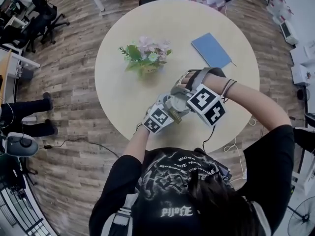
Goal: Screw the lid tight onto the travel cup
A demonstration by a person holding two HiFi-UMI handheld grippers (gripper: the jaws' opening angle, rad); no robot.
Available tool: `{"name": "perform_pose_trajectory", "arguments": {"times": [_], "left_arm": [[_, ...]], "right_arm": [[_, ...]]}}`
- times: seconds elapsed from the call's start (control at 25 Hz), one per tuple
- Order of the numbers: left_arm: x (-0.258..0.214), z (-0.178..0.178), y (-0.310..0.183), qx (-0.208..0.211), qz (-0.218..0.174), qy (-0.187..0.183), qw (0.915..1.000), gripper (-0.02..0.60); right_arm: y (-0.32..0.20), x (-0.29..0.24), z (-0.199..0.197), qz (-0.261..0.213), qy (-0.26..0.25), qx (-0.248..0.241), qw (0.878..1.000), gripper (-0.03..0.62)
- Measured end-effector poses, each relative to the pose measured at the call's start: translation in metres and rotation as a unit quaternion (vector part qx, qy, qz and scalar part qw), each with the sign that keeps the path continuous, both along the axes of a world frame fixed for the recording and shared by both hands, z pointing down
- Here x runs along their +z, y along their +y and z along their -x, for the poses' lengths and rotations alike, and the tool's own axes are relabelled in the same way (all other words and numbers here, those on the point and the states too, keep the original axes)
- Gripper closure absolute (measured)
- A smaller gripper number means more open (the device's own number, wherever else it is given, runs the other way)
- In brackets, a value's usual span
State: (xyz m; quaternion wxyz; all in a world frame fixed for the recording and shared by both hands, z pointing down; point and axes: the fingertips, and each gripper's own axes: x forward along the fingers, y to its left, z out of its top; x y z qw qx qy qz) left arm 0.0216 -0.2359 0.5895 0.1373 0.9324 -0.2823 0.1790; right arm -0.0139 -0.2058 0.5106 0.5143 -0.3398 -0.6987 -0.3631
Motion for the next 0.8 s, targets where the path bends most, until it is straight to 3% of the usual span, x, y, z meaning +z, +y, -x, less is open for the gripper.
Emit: {"name": "perform_pose_trajectory", "arguments": {"times": [0.32,0.64,0.8], "left_arm": [[0.0012,0.0025,0.0002,-0.007,-0.004,-0.003,1.0,0.178],[0.001,0.0015,0.0017,-0.013,-0.008,-0.005,0.9999,0.178],[0.0012,0.0008,0.0019,-0.019,-0.01,-0.003,0.9998,0.178]], "right_arm": [[-0.0026,-0.0002,0.0061,0.045,-0.035,0.126,0.99,0.183],[-0.0045,-0.0032,0.0084,0.076,-0.083,0.232,0.966,0.183],[-0.0065,-0.0057,0.0098,0.097,-0.126,0.289,0.944,0.183]]}}
